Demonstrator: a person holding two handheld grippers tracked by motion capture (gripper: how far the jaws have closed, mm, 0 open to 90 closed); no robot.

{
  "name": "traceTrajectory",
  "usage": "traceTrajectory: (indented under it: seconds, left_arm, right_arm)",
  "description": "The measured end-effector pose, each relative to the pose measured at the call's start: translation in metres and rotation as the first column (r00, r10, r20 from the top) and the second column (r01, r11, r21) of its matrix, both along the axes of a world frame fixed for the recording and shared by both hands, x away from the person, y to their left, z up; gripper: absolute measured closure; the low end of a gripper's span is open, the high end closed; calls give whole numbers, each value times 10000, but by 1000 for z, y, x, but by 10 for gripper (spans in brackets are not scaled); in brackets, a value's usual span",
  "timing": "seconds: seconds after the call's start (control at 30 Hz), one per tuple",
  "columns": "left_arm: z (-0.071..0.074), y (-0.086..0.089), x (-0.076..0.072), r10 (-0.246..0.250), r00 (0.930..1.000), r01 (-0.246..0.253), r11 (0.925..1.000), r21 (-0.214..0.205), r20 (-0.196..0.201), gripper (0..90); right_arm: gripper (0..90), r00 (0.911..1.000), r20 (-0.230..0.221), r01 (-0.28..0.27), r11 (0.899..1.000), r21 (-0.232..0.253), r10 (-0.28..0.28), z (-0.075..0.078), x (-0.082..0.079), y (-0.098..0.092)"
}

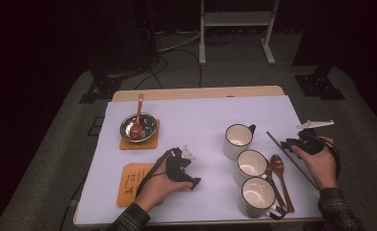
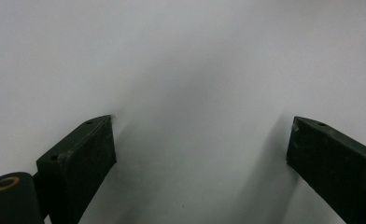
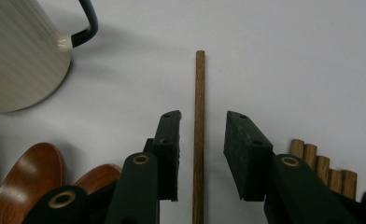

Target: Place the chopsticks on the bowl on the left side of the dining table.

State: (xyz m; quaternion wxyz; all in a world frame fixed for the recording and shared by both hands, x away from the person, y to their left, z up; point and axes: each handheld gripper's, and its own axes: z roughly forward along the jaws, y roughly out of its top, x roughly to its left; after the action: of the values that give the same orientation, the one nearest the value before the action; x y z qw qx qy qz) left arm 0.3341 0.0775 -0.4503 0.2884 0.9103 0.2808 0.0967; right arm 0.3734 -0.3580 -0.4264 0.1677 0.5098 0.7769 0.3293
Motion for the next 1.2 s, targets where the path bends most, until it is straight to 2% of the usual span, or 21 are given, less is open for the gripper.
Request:
traceTrajectory:
  seconds: [0.67,1.2]
  left_arm:
    - [0,0,0,-6,10000,6,10000,10,-30,66]
    - [0,0,0,11,10000,-10,10000,21,-32,67]
  right_arm:
    - [697,9999,-125,47,10000,-82,-48,-4,-33,-16]
    - [735,9991,-406,109,9997,-231,-118,-12,-56,-25]
